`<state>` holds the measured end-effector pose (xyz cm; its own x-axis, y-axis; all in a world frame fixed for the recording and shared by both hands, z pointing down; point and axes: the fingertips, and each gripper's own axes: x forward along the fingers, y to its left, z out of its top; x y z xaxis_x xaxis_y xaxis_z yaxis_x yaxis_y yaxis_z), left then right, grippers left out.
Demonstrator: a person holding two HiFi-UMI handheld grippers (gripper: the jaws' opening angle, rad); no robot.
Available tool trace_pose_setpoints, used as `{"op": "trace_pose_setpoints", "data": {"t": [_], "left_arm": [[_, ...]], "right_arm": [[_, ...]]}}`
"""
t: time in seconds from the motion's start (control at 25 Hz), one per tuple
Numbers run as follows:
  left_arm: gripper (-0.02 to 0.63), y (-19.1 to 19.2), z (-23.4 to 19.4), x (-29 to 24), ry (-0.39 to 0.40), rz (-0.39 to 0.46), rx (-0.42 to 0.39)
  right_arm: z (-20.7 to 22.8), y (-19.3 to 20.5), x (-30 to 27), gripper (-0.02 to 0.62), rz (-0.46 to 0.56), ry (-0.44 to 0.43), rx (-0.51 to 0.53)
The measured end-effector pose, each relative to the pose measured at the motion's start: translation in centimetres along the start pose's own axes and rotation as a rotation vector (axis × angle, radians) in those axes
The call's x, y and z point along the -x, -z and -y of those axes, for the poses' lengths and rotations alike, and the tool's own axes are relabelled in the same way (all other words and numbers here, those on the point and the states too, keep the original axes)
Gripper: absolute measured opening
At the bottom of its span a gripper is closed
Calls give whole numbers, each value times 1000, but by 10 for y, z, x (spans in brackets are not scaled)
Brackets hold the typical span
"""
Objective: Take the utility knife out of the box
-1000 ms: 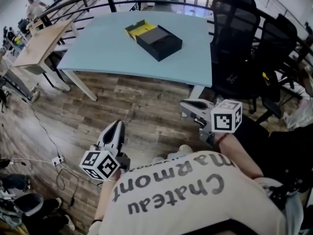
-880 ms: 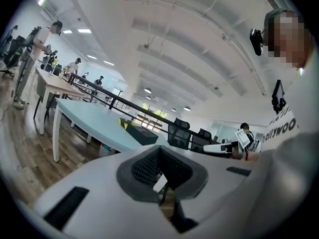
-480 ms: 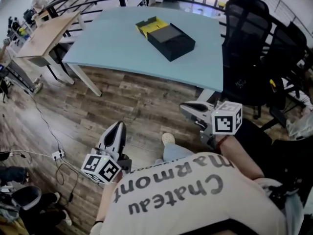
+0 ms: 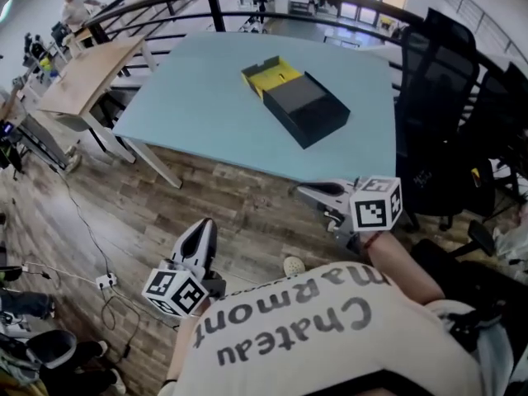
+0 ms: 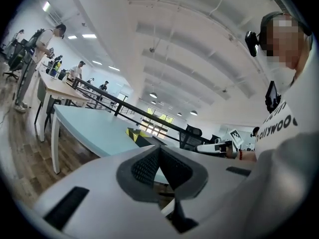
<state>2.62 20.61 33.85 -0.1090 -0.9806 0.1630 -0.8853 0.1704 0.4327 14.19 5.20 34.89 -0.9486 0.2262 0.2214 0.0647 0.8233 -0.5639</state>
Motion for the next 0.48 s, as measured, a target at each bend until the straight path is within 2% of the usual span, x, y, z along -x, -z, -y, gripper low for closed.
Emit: {"op": "trace_pose_setpoints", "data": {"t": [0.16,0.32,0.48], "left_arm": [[2,-23,-14,-48,9,21,-19],[2,-27,-28,-92,7,22,5],[2,-33,-29,-131,37,18,24]], "right_arm": [[38,-36,-13,41,21,3,9],[73,-60,-18,41,28,10,24],[112,-75,-14,41,65,55,-19]]}}
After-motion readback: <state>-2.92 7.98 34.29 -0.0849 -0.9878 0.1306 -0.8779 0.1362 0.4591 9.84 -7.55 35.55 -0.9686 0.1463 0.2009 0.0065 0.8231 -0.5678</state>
